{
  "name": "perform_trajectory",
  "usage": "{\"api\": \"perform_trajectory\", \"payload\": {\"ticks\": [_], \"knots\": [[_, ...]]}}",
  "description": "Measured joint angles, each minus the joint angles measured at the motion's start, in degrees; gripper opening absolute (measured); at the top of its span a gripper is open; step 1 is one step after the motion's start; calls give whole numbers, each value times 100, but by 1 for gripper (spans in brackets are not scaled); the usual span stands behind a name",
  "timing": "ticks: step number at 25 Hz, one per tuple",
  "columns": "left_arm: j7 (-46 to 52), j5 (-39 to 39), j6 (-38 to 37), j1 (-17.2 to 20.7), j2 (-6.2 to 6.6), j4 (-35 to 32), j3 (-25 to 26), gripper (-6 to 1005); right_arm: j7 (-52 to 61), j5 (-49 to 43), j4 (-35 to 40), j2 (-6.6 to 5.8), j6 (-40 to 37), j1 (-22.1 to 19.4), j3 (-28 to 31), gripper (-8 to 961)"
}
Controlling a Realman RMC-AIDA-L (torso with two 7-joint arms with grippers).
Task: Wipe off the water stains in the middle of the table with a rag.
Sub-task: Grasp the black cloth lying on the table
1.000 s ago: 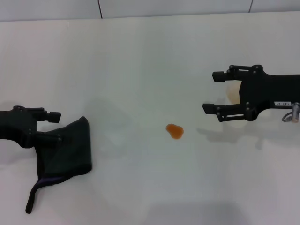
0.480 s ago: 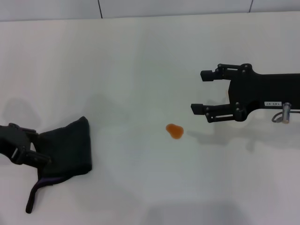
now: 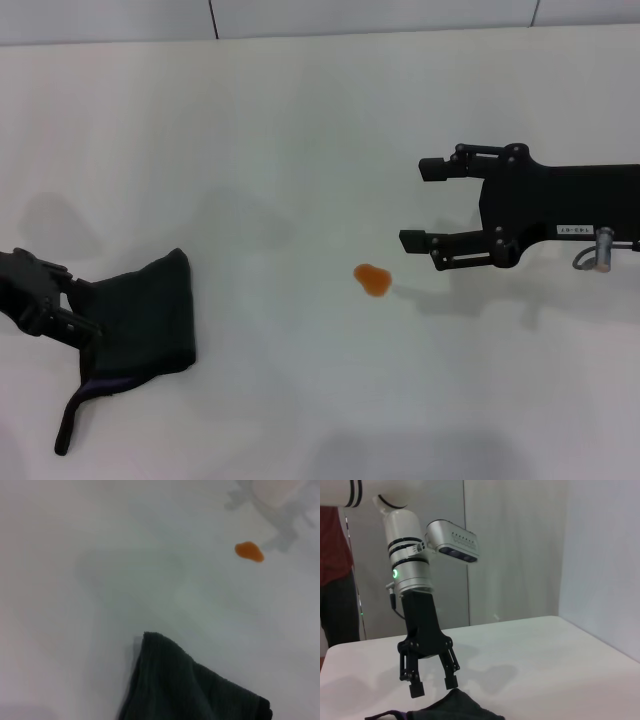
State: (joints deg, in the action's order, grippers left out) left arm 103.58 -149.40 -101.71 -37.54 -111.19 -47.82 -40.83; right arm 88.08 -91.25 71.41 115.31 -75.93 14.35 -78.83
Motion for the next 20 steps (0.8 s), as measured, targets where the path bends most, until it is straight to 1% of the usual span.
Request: {"api": "perform_trajectory", "payload": {"ticks": [2, 6, 11, 15, 20], "knots": [[11, -67, 25, -41, -23, 6, -45, 884, -2, 4, -14, 0, 0, -3, -9, 827], [15, -254, 133, -116, -118, 57, -88, 884, -40, 11, -53, 0, 0, -12, -18, 827], [17, -307, 262, -148, -203, 62, -126, 884, -138, 35, -79, 0, 7, -31, -90, 827], [17, -335, 383, -166, -274, 68, -299, 884, -189, 128, -87, 0, 9, -34, -137, 827], [15, -345, 480, -197, -351, 71, -394, 884, -228, 158, -91, 0, 7, -84, -147, 828]]}}
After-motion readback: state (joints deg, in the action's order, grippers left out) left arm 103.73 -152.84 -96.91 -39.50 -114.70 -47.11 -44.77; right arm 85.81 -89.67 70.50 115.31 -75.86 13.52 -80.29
